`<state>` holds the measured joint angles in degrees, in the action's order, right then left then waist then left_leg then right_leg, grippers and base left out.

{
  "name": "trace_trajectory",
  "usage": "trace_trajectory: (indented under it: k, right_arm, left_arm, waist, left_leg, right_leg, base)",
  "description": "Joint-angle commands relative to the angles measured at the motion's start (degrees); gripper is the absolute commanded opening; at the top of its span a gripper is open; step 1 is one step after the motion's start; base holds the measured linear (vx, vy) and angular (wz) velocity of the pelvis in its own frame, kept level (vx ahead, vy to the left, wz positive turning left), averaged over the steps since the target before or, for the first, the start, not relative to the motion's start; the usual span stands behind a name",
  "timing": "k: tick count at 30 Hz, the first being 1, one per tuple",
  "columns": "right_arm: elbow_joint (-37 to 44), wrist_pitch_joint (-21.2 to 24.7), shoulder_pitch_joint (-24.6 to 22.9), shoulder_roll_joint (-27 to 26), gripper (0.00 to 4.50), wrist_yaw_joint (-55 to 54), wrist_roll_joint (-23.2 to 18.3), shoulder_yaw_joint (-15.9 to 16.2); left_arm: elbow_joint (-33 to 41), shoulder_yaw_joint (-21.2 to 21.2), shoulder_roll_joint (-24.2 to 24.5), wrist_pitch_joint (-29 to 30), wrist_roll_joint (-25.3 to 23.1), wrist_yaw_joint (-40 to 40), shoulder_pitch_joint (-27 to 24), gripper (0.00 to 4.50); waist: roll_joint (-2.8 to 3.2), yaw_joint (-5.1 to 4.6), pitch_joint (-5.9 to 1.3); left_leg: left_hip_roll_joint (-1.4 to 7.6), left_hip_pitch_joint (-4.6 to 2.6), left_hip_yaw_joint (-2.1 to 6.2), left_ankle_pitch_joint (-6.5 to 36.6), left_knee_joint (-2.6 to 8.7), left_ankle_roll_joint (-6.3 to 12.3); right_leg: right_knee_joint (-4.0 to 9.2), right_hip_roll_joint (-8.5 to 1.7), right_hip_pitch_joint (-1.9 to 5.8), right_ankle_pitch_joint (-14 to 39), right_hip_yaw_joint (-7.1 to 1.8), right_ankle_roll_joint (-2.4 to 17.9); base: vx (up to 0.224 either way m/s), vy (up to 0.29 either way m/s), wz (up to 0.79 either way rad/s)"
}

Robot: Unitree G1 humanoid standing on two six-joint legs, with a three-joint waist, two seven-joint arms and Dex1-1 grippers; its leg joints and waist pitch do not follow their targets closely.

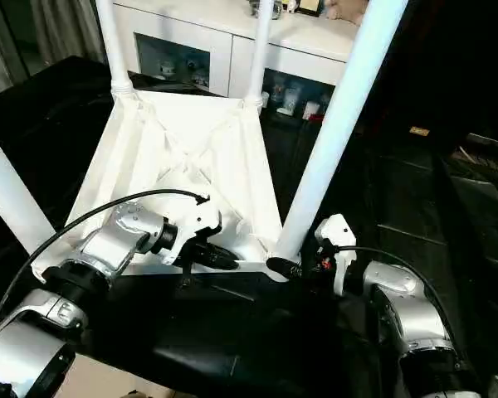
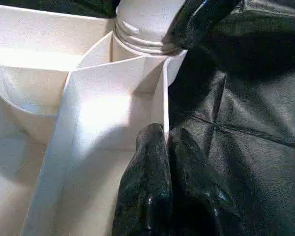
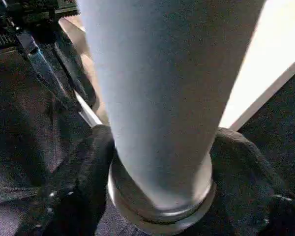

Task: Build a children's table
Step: Rotate leg to tighten

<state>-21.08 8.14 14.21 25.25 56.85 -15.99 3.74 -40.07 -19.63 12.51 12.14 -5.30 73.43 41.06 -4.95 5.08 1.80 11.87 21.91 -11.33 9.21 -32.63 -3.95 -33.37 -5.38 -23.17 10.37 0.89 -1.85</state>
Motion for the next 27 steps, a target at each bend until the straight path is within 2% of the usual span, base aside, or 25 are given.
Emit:
trace_trajectory:
  k: [1,13,16,18,19,21,23,24,27]
  right_arm:
    - [0.35,0.37,-0.07,0.29,2.69,1.35,0.21,0.59]
    - [0.08,-0.03,-0.56,0.17,2.51,1.16,0.43,0.53]
    - [-1.35,-0.50,-0.64,-2.09,2.51,-3.90,0.79,-1.10]
    - [-2.82,-0.17,-0.34,-4.22,2.51,-7.40,-0.23,-3.13]
    - [-4.06,-0.62,0.00,-5.77,2.51,-10.59,-0.22,-4.26]
    - [-6.57,-1.82,0.79,-8.82,2.50,-18.05,1.11,-5.66]
    - [-9.08,-2.03,2.04,-12.98,2.50,-29.12,3.09,-7.30]
    - [-9.08,-2.03,2.04,-12.98,2.50,-29.12,3.09,-7.30]
    - [-11.87,-1.75,3.70,-17.08,2.50,-39.58,4.71,-8.89]
  left_arm:
    - [-1.33,-2.85,-0.82,1.56,-0.39,1.22,-2.29,0.00]
    - [-0.26,-3.03,-0.27,2.41,-0.56,1.26,-3.13,0.00]
    - [-1.93,-1.44,-1.84,2.87,-0.63,-3.35,-2.57,0.00]
    - [-3.85,0.27,-3.47,3.45,-0.47,-7.80,-1.68,0.00]
    - [-5.12,1.18,-4.50,3.80,-0.58,-10.95,-0.98,0.00]
    - [-7.75,2.94,-6.60,4.64,-0.65,-17.02,0.46,0.00]
    - [-10.85,4.14,-8.66,4.72,-1.12,-23.49,2.20,0.00]
    - [-10.85,4.14,-8.66,4.72,-1.12,-23.49,2.20,0.00]
    - [-13.83,5.26,-10.81,4.77,-1.20,-29.21,4.20,0.00]
  waist:
    - [-0.26,-0.03,-2.62]
    - [-0.35,0.01,-2.81]
    - [-0.37,-0.03,-2.68]
    - [-0.43,-0.25,-2.38]
    - [-0.39,-0.46,-2.10]
    - [-0.25,-0.78,-2.12]
    - [-0.37,-1.16,-2.11]
    - [-0.37,-1.16,-2.11]
    - [-0.30,-1.87,-2.14]
  left_leg:
    - [1.42,-1.19,0.33,15.51,3.79,2.97]
    - [1.32,-1.14,0.29,13.27,3.51,3.72]
    - [1.30,-1.17,0.25,13.89,3.58,3.54]
    - [1.26,-1.23,0.37,17.21,3.90,2.36]
    - [1.27,-1.54,0.59,21.80,4.18,0.62]
    - [1.14,-1.63,0.99,24.30,4.30,-0.91]
    - [0.97,-1.60,1.25,25.35,4.39,-1.60]
    - [0.97,-1.60,1.25,25.35,4.39,-1.60]
    - [0.84,-1.83,1.37,27.20,4.34,-1.67]
  right_leg:
    - [3.26,-1.94,1.94,9.13,-0.73,12.74]
    - [2.91,-1.88,2.19,6.75,-0.69,13.26]
    - [3.05,-1.86,2.02,7.72,-0.68,13.12]
    - [3.63,-1.96,1.80,13.38,-0.63,12.12]
    - [4.42,-2.17,1.37,21.29,-0.61,10.21]
    - [4.82,-2.29,1.12,26.23,-0.52,8.32]
    - [5.28,-2.32,0.93,29.26,-0.41,6.70]
    - [5.28,-2.32,0.93,29.26,-0.41,6.70]
    - [5.68,-2.12,0.48,30.42,-0.28,5.85]
  base:
    - [0.000,0.000,0.00]
    - [0.000,0.000,0.00]
    - [0.000,0.000,0.00]
    - [0.000,0.000,0.00]
    - [0.000,0.000,0.00]
    - [0.000,0.000,0.00]
    - [0.000,0.000,0.00]
    - [0.000,0.000,0.00]
    - [0.000,0.000,0.00]
